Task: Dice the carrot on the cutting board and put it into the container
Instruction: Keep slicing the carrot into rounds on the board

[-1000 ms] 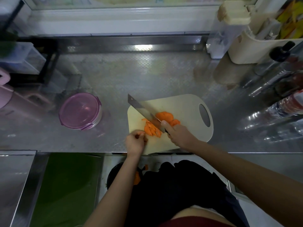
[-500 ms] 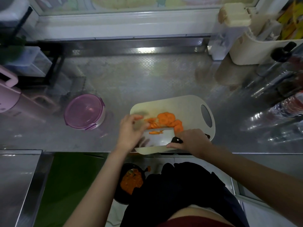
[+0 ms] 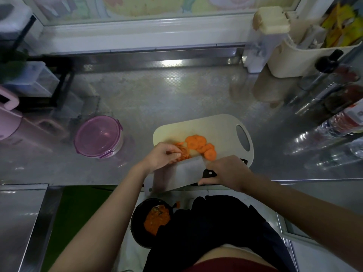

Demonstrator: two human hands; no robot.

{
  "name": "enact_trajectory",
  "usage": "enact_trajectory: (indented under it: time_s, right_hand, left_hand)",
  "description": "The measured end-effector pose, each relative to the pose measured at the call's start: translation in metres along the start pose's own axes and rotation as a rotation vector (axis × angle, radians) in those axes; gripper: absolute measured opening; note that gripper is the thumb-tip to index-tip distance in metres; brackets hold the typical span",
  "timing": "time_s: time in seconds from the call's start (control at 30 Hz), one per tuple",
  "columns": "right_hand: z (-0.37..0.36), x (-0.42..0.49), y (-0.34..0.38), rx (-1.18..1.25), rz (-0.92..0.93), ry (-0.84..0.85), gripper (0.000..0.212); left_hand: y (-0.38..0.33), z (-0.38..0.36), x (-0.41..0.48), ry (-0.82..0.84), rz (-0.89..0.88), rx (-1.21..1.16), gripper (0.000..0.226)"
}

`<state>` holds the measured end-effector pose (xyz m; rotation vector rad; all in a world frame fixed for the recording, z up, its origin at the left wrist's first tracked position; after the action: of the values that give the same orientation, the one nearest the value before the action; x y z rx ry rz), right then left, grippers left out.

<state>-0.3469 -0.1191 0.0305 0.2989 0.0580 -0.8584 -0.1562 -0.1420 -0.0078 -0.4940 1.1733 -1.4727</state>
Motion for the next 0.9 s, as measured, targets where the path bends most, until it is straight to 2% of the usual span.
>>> enact_trajectory:
  time_s: [0.1, 0.23, 0.33, 0.47, 0.57, 0.63, 0.77, 0.9]
  right_hand:
    - [0.003, -0.001, 0.002, 0.028, 0.011, 0.014, 0.052]
    - [0.002, -0.002, -0.001, -0.01, 0.002, 0.064, 0.048]
    - [-0.002, -0.004, -0.01, 0.003, -0.063, 0.061, 0.049]
    - [-0.008, -0.007, -0.033, 0.028, -0.291, 0.063, 0.06]
    - [-0.008, -0.003, -0.045, 0.188, -0.445, 0.051, 0.058]
    - [-0.01, 0.002, -0.05, 0.255, -0.526, 0.033, 0.062]
    - [-0.017, 0.007, -0.053, 0.442, -0.66, 0.01, 0.066]
    - [-0.02, 0.012, -0.05, 0.522, -0.703, -0.008, 0.068]
  left_hand:
    - [0.003, -0.002, 0.001, -0.004, 0.109, -0.113, 0.021]
    - [-0.002, 0.001, 0.004, -0.097, 0.111, -0.181, 0.022]
    - [0.002, 0.018, 0.004, -0.265, 0.076, -0.168, 0.023]
    - [0.0, 0.052, -0.008, -0.592, -0.013, -0.156, 0.02]
    - [-0.008, 0.062, -0.021, -0.754, -0.069, -0.142, 0.019]
    - [-0.008, 0.055, -0.025, -0.753, -0.062, -0.093, 0.017]
    - [-0.001, 0.024, -0.023, -0.609, 0.001, 0.031, 0.016]
    - [0.0, 0.002, -0.021, -0.629, 0.161, 0.106, 0.018]
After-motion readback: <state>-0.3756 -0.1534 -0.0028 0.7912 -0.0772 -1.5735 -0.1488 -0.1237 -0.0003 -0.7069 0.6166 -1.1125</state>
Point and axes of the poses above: each hand's wrist, its own x-axis towards the middle knuckle, its own z-axis out of the back of the hand, y = z × x, the point moved 5 cm from there along x, towards the middle knuckle, and after that the axes turned 6 degrees about -z, right-handed, at the moved point
